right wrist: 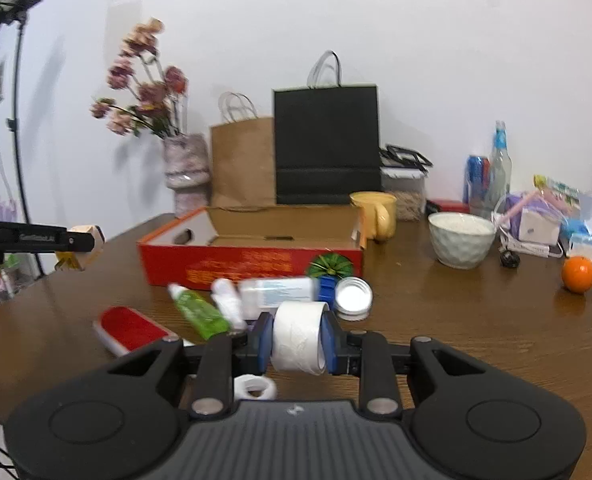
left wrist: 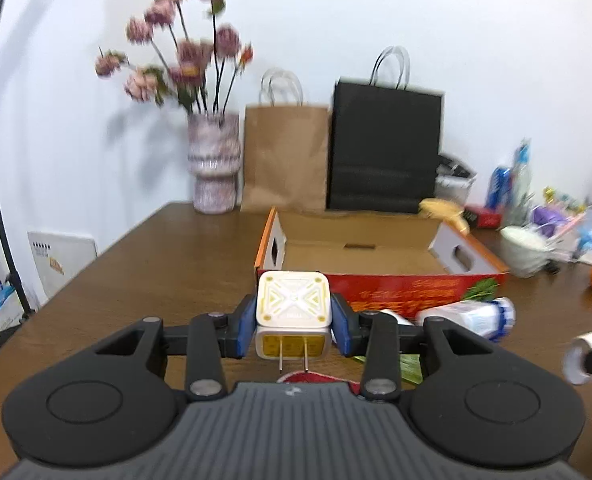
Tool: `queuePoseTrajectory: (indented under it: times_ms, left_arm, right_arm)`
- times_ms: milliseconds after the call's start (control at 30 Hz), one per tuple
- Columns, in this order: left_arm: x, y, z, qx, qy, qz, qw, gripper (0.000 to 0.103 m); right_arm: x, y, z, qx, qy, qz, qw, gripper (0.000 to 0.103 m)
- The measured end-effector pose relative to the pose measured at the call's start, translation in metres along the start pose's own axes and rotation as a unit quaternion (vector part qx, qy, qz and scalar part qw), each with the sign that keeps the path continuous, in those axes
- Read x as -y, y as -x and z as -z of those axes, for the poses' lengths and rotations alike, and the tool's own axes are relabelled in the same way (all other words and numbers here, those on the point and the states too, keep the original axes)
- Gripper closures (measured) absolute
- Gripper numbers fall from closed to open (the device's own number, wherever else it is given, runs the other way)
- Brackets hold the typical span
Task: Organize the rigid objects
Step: 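Carry the plug adapter and tape roll with both tools into the red box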
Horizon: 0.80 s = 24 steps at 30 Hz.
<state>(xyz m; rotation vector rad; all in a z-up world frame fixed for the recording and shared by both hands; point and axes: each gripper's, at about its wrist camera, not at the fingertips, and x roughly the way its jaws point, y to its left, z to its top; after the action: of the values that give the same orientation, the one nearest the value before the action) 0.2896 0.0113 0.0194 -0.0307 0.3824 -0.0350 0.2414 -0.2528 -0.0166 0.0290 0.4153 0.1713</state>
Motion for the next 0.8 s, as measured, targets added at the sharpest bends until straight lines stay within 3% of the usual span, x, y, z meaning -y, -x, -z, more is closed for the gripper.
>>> queuePoseTrajectory:
  times_ms: [233,433,567,800]
  left_arm:
    - [0.007,0.091,0.022,0.03,-0.005,0.019,0.9994,0.064]
    - [0.012,0.155,0.052,0.051,-0.016,0.017,0.9984,0.064]
    - [0.016,0.196,0.06,0.087,-0.026,0.008,0.9958,0.064]
    - [0.024,0.206,0.057,0.103,-0.021,0.025,0.9941,0.064]
  right_arm:
    - [-0.031,0.063,0.004,0.035,0.022,-0.034,0.999,0.078]
    - [-0.051,0.108,0.011,0.065,0.028,-0.046,0.996,0.078]
    - [-0.061,0.139,0.012,0.09,0.031,-0.051,0.994,0.078]
    - [-0.059,0.159,0.014,0.11,0.016,-0.049,0.993,0.078]
